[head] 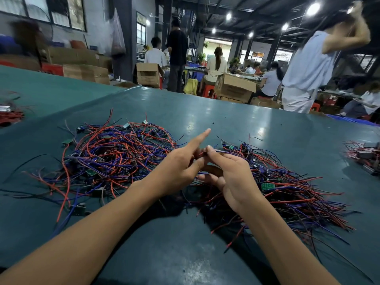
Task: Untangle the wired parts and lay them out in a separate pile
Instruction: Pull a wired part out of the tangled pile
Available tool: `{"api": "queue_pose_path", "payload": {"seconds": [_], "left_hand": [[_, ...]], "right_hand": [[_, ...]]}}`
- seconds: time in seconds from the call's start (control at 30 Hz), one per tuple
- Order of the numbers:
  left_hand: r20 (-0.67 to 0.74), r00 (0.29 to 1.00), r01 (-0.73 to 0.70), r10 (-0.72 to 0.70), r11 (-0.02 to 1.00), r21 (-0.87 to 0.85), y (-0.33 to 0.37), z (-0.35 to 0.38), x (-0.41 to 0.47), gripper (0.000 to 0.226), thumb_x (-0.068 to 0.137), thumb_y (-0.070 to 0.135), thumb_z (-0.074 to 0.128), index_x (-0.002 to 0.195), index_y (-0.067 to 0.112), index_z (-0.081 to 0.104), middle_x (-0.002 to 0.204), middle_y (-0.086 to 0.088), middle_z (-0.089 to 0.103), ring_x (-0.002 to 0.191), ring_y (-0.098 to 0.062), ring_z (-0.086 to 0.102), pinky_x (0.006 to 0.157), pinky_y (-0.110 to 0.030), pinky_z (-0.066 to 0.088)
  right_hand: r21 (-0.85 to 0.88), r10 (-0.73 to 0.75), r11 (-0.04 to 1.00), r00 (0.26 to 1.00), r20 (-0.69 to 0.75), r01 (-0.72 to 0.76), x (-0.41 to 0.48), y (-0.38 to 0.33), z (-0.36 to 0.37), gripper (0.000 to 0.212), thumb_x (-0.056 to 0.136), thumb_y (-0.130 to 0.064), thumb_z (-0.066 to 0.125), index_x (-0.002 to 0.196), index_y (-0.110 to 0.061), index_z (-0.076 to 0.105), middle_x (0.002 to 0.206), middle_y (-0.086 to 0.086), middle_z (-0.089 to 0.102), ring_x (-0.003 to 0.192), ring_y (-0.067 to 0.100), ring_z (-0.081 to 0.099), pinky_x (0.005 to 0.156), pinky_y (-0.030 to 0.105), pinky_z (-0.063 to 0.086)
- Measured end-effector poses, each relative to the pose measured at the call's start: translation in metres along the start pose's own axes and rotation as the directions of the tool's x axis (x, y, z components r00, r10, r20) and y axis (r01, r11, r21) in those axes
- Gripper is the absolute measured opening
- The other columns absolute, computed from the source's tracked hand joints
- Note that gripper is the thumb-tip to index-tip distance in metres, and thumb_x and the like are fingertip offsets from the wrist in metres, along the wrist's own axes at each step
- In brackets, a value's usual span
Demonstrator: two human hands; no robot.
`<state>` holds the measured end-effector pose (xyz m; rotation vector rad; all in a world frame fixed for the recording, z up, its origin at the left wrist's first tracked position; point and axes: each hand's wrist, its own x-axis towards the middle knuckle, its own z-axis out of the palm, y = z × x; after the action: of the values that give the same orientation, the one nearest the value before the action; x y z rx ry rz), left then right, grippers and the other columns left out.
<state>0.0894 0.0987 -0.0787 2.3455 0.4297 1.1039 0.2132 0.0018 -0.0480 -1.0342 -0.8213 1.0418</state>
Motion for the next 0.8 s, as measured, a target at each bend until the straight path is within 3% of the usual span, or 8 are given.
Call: {"api": "queue_pose_path", "payload": {"seconds": [0.13, 0.23, 0.37, 0.47, 0.63, 0.7, 0.8], "left_hand": [[-0.015, 0.999, 0.048, -0.048, 0.999, -0.015, -0.003, 0.001, 0.001, 0.076, 0.098, 0.025, 0.060, 0.159, 0.035, 0.016, 0.075, 0.018, 0.049, 0.061, -0.008, 0.049, 0.061, -0.021, 0.040], [-0.035, 0.999, 0.029, -0.029, 0.999, 0.018, -0.002, 0.001, 0.000, 0.061, 0.100, 0.024, 0.058, 0.154, 0.030, 0.032, 0.068, 0.013, 0.046, 0.057, -0.007, 0.044, 0.057, -0.023, 0.037], [-0.065, 0.998, 0.024, -0.019, 0.997, 0.079, 0.001, -0.001, 0.000, 0.039, 0.103, 0.038, 0.054, 0.138, 0.022, 0.053, 0.068, 0.006, 0.049, 0.058, -0.012, 0.048, 0.060, -0.040, 0.045], [-0.088, 0.995, 0.060, -0.045, 0.982, 0.179, 0.002, -0.002, 0.000, 0.039, 0.102, 0.049, 0.046, 0.132, 0.026, 0.056, 0.067, 0.013, 0.048, 0.059, -0.007, 0.047, 0.062, -0.035, 0.044], [-0.124, 0.980, 0.181, -0.153, 0.948, 0.262, 0.001, -0.002, 0.000, 0.037, 0.101, 0.050, 0.032, 0.121, 0.033, 0.057, 0.068, 0.014, 0.054, 0.068, -0.009, 0.051, 0.069, -0.036, 0.045], [-0.128, 0.973, 0.218, -0.191, 0.945, 0.245, -0.004, -0.003, 0.000, 0.037, 0.101, 0.045, 0.030, 0.119, 0.032, 0.060, 0.069, 0.013, 0.055, 0.068, -0.006, 0.052, 0.068, -0.035, 0.041], [-0.100, 0.965, 0.259, -0.244, 0.950, 0.177, -0.014, -0.002, 0.003, 0.039, 0.101, 0.030, 0.033, 0.125, 0.022, 0.063, 0.072, 0.016, 0.054, 0.072, 0.001, 0.054, 0.070, -0.029, 0.038]], "right_hand": [[-0.149, -0.129, 0.982, 0.987, -0.095, 0.114, 0.004, -0.001, -0.003, 0.021, 0.090, -0.026, 0.075, 0.080, -0.008, 0.078, 0.086, 0.015, 0.076, 0.075, 0.020, 0.068, 0.054, 0.026, 0.052], [-0.157, -0.152, 0.979, 0.983, -0.107, 0.134, 0.006, -0.004, -0.003, 0.023, 0.085, -0.029, 0.078, 0.079, -0.008, 0.080, 0.084, 0.015, 0.074, 0.075, 0.022, 0.063, 0.051, 0.028, 0.050], [-0.127, -0.161, 0.982, 0.975, -0.151, 0.142, 0.008, -0.007, -0.006, 0.023, 0.085, -0.029, 0.078, 0.076, -0.008, 0.079, 0.070, 0.005, 0.068, 0.070, 0.021, 0.063, 0.053, 0.029, 0.051], [-0.147, -0.175, 0.978, 0.966, -0.189, 0.149, 0.010, -0.010, -0.009, 0.025, 0.087, -0.028, 0.077, 0.081, -0.004, 0.076, 0.066, 0.004, 0.066, 0.066, 0.020, 0.063, 0.054, 0.029, 0.054], [-0.185, -0.196, 0.971, 0.944, -0.267, 0.150, 0.022, -0.040, -0.015, 0.029, 0.091, -0.029, 0.074, 0.079, -0.003, 0.069, 0.055, 0.001, 0.063, 0.049, 0.012, 0.057, 0.051, 0.026, 0.054], [-0.174, -0.170, 0.978, 0.920, -0.352, 0.114, 0.039, -0.064, -0.029, 0.029, 0.091, -0.028, 0.074, 0.082, -0.002, 0.064, 0.051, -0.002, 0.060, 0.046, 0.010, 0.059, 0.048, 0.025, 0.054], [-0.152, -0.008, 0.986, 0.908, -0.419, -0.062, 0.068, -0.093, -0.055, 0.026, 0.097, -0.025, 0.068, 0.089, -0.002, 0.058, 0.067, 0.006, 0.055, 0.054, 0.014, 0.058, 0.044, 0.024, 0.055]]}}
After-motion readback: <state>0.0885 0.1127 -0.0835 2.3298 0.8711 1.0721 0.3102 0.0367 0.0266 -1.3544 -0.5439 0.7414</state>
